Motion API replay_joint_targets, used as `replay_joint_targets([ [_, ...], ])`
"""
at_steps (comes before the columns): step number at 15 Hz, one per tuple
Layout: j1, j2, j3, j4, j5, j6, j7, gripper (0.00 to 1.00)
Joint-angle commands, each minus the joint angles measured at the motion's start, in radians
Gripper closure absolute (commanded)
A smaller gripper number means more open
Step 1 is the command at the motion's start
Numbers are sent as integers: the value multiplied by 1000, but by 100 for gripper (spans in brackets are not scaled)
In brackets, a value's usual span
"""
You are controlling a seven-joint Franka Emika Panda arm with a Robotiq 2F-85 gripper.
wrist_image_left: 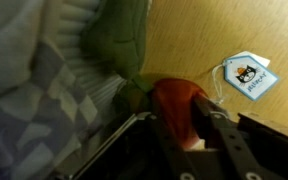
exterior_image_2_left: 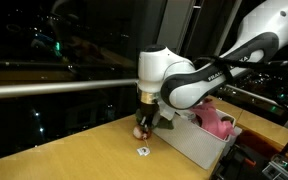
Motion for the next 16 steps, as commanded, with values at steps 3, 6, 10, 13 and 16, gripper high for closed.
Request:
replay_joint_targets([
  [3, -2, -9, -4, -2, 33, 9, -39, 100],
  [6, 9, -52, -5, -34, 33, 2, -27, 99],
  [10, 20, -209, -7, -135, 20, 3, -2, 99],
  [13, 12, -354, -8, -222, 8, -1, 14, 99],
  [16, -12, -513, -2, -309, -4, -24, 23, 99],
])
